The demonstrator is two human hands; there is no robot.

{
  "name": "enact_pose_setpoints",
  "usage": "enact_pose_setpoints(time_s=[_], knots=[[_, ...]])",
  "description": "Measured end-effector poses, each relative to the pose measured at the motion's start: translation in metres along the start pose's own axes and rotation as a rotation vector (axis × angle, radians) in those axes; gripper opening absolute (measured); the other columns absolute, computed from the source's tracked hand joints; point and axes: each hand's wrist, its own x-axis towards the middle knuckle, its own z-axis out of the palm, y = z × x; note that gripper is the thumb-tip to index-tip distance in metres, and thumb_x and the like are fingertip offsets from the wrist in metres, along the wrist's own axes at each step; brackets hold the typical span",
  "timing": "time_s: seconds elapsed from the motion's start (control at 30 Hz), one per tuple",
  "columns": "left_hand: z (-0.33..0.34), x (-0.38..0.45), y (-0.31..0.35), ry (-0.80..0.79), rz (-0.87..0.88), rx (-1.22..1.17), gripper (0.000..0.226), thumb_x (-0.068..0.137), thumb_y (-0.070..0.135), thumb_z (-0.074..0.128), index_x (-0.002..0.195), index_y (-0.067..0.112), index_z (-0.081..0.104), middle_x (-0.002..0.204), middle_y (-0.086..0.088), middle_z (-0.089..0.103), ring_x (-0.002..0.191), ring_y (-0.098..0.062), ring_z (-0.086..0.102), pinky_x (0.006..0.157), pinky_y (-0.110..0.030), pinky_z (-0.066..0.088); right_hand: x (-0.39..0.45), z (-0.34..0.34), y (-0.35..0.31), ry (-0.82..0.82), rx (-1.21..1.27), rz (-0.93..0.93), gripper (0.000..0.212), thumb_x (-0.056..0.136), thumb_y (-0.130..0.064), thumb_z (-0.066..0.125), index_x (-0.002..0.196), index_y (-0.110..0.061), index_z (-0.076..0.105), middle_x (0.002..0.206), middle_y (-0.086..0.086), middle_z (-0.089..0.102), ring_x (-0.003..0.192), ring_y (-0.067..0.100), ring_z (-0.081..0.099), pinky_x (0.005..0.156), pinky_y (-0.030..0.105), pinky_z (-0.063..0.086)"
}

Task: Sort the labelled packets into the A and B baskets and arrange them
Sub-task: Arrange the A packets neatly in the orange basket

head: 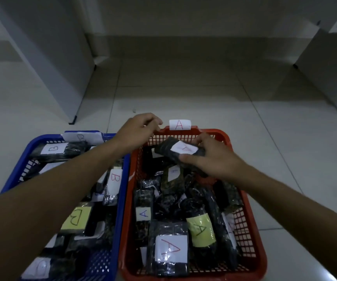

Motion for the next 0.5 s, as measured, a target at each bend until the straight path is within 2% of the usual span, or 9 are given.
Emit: enact_pose_setpoints(time_s=[0.1, 0.2, 0.23, 0.3, 0.37, 0.43, 0.5], knots=[[-0.009, -0.003, -0.002, -0.013, -0.056, -0.020, 0.021, 0.101, 0.032, 0.045, 0.111, 0.024, 0.062, 0.103, 0.008, 0.066, 0.095, -0.010, 0.062, 0.079, -0.027, 0.051, 0.004, 0.022, -0.022, -0.118, 0.205, 0.089, 0.027, 0.095, -0.043, 0.061, 0.099, -0.017, 0.057, 0.094, -0.001, 0.067, 0.082, 0.012, 0.065, 0.070, 0.033, 0.054], [-0.005, -0.013, -0.004, -0.096, -0.037, 0.008, 0.017, 0.097, 0.029, 0.054, 0.110, 0.023, 0.064, 0.107, 0.010, 0.064, 0.099, -0.008, 0.060, 0.082, -0.025, 0.049, 0.009, 0.029, -0.033, -0.314, 0.250, 0.094, 0.031, 0.100, -0.041, 0.053, 0.102, -0.015, 0.070, 0.091, -0.001, 0.075, 0.075, 0.009, 0.066, 0.066, 0.024, 0.047], [-0.004, -0.016, -0.005, -0.118, -0.026, 0.028, 0.016, 0.096, 0.027, 0.058, 0.110, 0.024, 0.065, 0.107, 0.010, 0.064, 0.100, -0.007, 0.060, 0.084, -0.024, 0.050, 0.011, 0.031, -0.031, -0.309, 0.194, 0.060, 0.032, 0.100, -0.042, 0.052, 0.099, -0.016, 0.072, 0.089, -0.002, 0.075, 0.078, 0.009, 0.068, 0.068, 0.025, 0.048], [-0.003, -0.020, -0.007, -0.162, -0.020, 0.079, 0.018, 0.091, 0.022, 0.065, 0.108, 0.027, 0.065, 0.108, 0.010, 0.065, 0.100, -0.006, 0.062, 0.089, -0.027, 0.052, 0.018, 0.030, -0.024, -0.155, 0.000, 0.001, 0.031, 0.097, -0.043, 0.056, 0.091, -0.018, 0.072, 0.086, -0.002, 0.074, 0.079, 0.012, 0.068, 0.072, 0.029, 0.052], [-0.003, -0.022, -0.010, -0.190, -0.027, 0.086, 0.025, 0.087, 0.019, 0.070, 0.109, 0.028, 0.062, 0.109, 0.008, 0.065, 0.100, -0.006, 0.062, 0.092, -0.029, 0.053, 0.031, 0.026, -0.014, -0.013, -0.092, 0.027, 0.025, 0.095, -0.042, 0.061, 0.090, -0.017, 0.065, 0.086, -0.004, 0.067, 0.075, 0.009, 0.062, 0.065, 0.028, 0.050], [-0.003, -0.023, -0.012, -0.130, -0.020, 0.056, 0.023, 0.090, 0.020, 0.067, 0.111, 0.026, 0.061, 0.105, 0.007, 0.065, 0.097, -0.004, 0.062, 0.084, -0.024, 0.053, 0.046, 0.023, -0.007, -0.009, -0.034, 0.111, 0.021, 0.094, -0.039, 0.063, 0.093, -0.020, 0.057, 0.089, -0.005, 0.062, 0.075, 0.006, 0.056, 0.058, 0.025, 0.040], [-0.003, -0.021, -0.011, -0.036, -0.027, -0.018, 0.017, 0.094, 0.022, 0.060, 0.111, 0.025, 0.061, 0.105, 0.007, 0.065, 0.096, -0.005, 0.062, 0.078, -0.020, 0.052, 0.063, 0.024, -0.002, -0.030, 0.006, 0.162, 0.022, 0.092, -0.040, 0.065, 0.095, -0.018, 0.061, 0.094, -0.001, 0.065, 0.081, 0.012, 0.060, 0.059, 0.025, 0.040]])
